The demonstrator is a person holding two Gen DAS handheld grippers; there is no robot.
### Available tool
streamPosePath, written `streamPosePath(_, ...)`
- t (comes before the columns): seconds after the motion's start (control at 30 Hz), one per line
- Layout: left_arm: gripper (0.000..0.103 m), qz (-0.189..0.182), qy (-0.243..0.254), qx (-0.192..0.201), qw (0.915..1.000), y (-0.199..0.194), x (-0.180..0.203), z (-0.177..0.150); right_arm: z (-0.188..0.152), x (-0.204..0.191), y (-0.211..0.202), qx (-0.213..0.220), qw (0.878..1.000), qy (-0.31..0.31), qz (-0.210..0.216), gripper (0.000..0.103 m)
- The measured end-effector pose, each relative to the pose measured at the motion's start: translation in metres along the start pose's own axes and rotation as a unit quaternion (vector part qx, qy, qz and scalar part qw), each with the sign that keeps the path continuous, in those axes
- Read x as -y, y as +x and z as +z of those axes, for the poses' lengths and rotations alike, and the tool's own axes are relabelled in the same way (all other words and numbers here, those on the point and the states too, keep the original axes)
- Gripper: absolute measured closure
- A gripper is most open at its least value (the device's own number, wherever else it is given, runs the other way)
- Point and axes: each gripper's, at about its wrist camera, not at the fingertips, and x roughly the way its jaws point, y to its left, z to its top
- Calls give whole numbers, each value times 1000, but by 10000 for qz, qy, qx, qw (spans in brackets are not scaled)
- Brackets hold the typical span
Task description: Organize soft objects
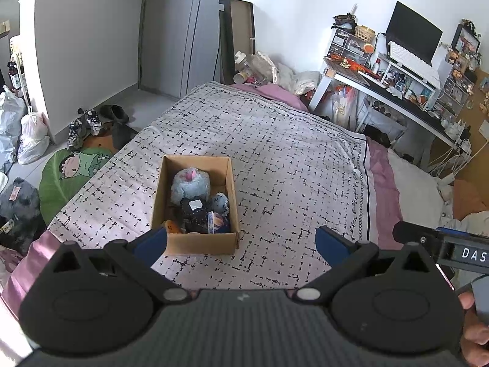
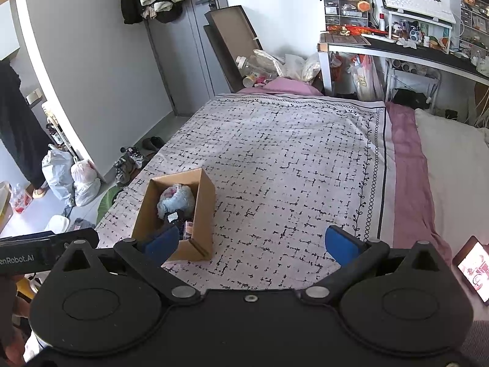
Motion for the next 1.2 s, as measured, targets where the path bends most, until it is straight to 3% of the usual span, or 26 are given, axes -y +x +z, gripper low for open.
streamPosePath(1.2, 1, 6, 79, -131, 9999, 16, -2, 4, -3, 2, 8, -99, 9998, -27, -148, 0)
